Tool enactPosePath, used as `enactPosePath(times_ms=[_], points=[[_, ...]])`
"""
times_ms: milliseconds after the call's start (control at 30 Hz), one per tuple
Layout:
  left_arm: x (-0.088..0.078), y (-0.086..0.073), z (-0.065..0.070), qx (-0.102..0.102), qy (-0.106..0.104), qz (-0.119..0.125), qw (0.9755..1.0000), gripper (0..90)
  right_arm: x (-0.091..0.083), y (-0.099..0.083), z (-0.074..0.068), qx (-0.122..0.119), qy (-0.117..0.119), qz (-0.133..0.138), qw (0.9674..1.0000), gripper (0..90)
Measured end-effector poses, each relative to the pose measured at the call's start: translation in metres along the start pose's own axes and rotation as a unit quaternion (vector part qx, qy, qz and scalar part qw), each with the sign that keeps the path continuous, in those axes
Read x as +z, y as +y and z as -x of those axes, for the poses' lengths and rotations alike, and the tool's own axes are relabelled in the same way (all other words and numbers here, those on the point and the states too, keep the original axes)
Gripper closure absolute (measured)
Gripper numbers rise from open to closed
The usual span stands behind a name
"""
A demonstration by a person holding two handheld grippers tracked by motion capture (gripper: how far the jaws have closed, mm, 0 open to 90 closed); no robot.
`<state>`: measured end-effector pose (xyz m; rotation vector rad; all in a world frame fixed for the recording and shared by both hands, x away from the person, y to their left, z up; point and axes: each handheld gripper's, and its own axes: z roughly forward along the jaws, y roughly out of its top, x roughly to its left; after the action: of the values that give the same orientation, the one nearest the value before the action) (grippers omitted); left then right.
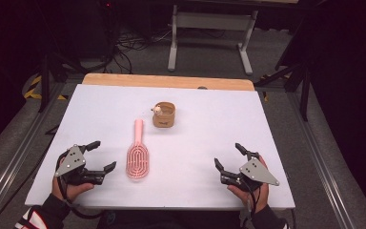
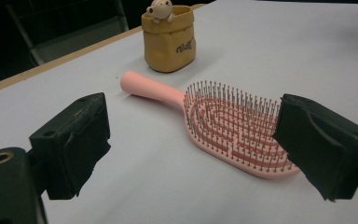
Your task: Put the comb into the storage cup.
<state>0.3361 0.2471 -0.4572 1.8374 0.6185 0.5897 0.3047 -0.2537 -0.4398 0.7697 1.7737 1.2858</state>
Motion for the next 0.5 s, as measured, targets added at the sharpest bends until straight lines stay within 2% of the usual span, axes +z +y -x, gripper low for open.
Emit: enactPosePath(times_ms=[167, 300, 467, 500], points=[[0.0017, -0.0008, 0.0007, 0.006, 0.009, -0.011, 0.9999, 19.5, 0.0, -0.0014, 0.0034, 0.004, -0.006, 0.001, 1.0, 16.6], [-0.0017, -0.0018, 0.0006, 0.01, 0.003, -0.014, 0.9999, 27.2, 0.001, 0.0023, 0.0033, 0.011, -0.013, 0.008, 0.9998, 16.9], [-0.0006, 0.004, -0.0033, 0.013, 0.003, -0.016, 0.9998, 44.4, 0.0036, 0.002, -0.002, -0.005, -0.012, 0.002, 0.9999, 17.2], [0.001, 0.0068, -0.0045, 0.021, 0.003, -0.018, 0.9996, 49.0, 0.0045, 0.0016, -0.0026, -0.005, -0.011, 0.0, 0.9999, 17.2]])
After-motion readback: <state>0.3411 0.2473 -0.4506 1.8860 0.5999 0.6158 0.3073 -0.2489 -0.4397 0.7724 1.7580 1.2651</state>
